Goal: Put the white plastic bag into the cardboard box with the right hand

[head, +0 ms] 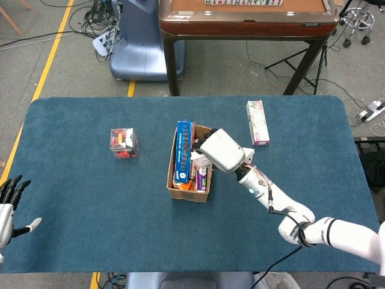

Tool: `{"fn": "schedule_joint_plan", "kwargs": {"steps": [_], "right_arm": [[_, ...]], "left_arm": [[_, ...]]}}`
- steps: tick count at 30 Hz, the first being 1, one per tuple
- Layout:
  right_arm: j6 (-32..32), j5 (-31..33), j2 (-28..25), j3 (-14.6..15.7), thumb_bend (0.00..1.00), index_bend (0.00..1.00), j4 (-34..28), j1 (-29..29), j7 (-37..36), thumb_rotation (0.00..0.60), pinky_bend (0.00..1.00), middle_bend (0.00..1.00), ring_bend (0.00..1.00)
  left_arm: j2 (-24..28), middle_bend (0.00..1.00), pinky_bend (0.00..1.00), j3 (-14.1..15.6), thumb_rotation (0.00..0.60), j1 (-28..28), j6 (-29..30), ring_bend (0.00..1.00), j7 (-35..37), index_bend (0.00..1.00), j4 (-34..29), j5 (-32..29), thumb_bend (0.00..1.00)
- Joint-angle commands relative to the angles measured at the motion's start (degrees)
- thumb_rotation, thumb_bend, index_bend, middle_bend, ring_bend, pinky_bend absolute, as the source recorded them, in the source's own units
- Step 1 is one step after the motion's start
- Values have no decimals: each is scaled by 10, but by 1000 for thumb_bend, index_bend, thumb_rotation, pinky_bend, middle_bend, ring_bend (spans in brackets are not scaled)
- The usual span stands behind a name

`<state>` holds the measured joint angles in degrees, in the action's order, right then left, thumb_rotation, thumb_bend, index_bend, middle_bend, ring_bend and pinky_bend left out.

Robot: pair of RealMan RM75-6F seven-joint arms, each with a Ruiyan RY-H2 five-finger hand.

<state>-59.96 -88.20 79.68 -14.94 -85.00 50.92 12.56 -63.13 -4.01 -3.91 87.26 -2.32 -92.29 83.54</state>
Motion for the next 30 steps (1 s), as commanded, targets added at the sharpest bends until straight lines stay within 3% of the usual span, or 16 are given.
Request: {"fn": "schedule_joint_plan", "kwargs": {"steps": [1,6,14,19,22,27,30], "right_arm": [[-2,-15,29,-1,0,641,37,21,-22,600,689,715,647],[9,-25,67,4,0,641,88,49,-51,600,689,715,646],[35,-25,101,22,0,641,123,70,-64,600,689,684,614],[51,-16,114,27,0,636,140,79,-64,600,667,606,544],[60,-11,114,29,0,546,142,84,-69,600,551,491,437],[74,2,109,28,0,256,133,89,-64,600,331,258,223],[65,3,107,25,0,191,127,88,-68,600,256,177,148]], "left_arm": [[1,62,326,0,600,1,2,64,0,140,0,0,98],[1,62,326,0,600,3,6,64,-1,140,-1,1,98],[4,62,326,-2,600,6,8,64,5,140,0,-2,98],[8,62,325,-5,600,6,10,64,9,140,-3,-2,98],[9,62,326,-5,600,7,11,64,12,140,-3,-2,98],[10,62,326,-5,600,7,13,64,13,140,-3,-1,98],[10,62,325,-5,600,7,12,64,12,140,-3,-1,98]]}}
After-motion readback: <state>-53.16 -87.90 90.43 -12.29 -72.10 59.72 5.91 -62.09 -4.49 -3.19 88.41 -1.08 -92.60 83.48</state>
